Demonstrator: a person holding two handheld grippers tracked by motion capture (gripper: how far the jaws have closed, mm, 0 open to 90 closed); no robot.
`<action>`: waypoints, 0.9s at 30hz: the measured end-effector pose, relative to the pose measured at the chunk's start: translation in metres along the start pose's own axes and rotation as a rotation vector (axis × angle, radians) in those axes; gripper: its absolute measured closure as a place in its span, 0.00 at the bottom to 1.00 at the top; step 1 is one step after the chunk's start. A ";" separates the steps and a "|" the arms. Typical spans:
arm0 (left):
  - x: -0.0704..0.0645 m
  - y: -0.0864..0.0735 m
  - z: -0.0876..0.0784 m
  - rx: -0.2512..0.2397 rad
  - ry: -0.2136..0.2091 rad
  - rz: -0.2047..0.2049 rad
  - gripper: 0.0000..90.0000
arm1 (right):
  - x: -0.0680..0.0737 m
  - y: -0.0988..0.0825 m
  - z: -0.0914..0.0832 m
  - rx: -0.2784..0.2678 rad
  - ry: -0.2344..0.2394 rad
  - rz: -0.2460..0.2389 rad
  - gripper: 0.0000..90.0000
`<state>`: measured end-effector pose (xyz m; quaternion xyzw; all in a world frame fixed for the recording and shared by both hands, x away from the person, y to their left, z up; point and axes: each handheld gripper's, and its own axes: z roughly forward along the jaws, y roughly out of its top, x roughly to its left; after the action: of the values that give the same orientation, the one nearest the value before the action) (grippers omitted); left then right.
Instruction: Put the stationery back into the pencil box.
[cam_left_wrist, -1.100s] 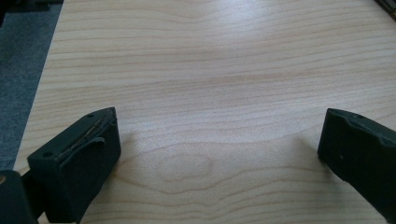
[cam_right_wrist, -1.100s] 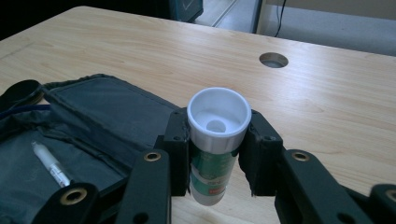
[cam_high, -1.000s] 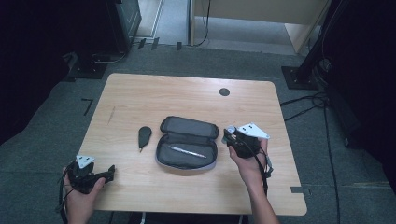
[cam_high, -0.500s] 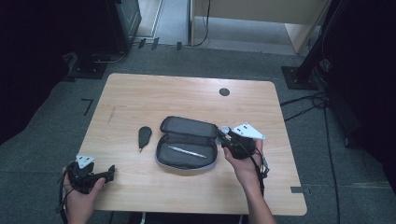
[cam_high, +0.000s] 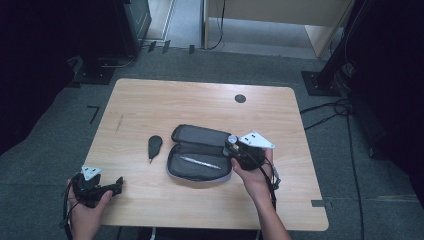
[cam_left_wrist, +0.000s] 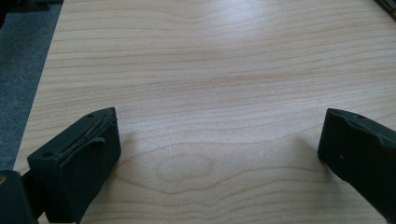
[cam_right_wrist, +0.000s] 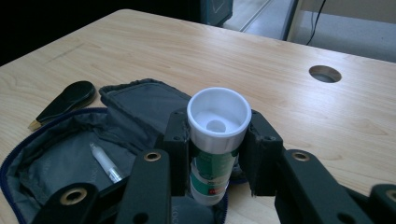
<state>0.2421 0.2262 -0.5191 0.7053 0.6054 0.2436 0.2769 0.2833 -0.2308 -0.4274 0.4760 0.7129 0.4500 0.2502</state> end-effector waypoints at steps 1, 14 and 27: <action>0.000 0.000 0.000 0.000 0.000 0.000 0.00 | 0.001 0.000 0.001 0.002 0.003 0.002 0.74; 0.000 0.000 0.000 0.000 -0.001 0.000 0.00 | 0.021 -0.008 0.021 0.020 0.065 -0.022 0.74; 0.000 0.000 0.000 0.001 0.000 0.001 0.00 | 0.043 -0.014 0.045 0.036 0.099 -0.054 0.74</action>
<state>0.2421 0.2262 -0.5191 0.7057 0.6051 0.2434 0.2767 0.2946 -0.1758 -0.4581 0.4382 0.7451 0.4531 0.2180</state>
